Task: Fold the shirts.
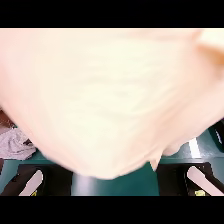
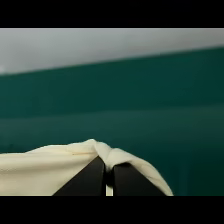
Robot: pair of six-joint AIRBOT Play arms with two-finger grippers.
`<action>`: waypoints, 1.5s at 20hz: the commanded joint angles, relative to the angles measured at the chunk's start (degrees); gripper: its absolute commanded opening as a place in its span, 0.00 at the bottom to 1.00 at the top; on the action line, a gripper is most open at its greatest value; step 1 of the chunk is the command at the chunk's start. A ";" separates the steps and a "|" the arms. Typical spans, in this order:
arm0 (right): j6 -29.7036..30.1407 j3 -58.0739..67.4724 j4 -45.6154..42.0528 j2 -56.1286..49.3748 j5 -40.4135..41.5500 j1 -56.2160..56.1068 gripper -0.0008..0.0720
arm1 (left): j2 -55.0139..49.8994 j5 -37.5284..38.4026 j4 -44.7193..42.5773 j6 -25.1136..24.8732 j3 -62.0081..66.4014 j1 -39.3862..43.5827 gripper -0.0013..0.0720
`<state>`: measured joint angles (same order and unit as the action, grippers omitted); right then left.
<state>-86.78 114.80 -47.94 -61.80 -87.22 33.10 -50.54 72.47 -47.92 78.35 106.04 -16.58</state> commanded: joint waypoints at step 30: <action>1.36 -29.59 -30.12 -29.83 17.40 -27.52 0.04 | -36.20 -7.61 -16.65 -10.82 -27.43 6.95 0.05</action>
<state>-85.56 89.80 -75.81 -93.10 -68.29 5.80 -86.43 58.59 -60.27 67.02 78.63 -9.74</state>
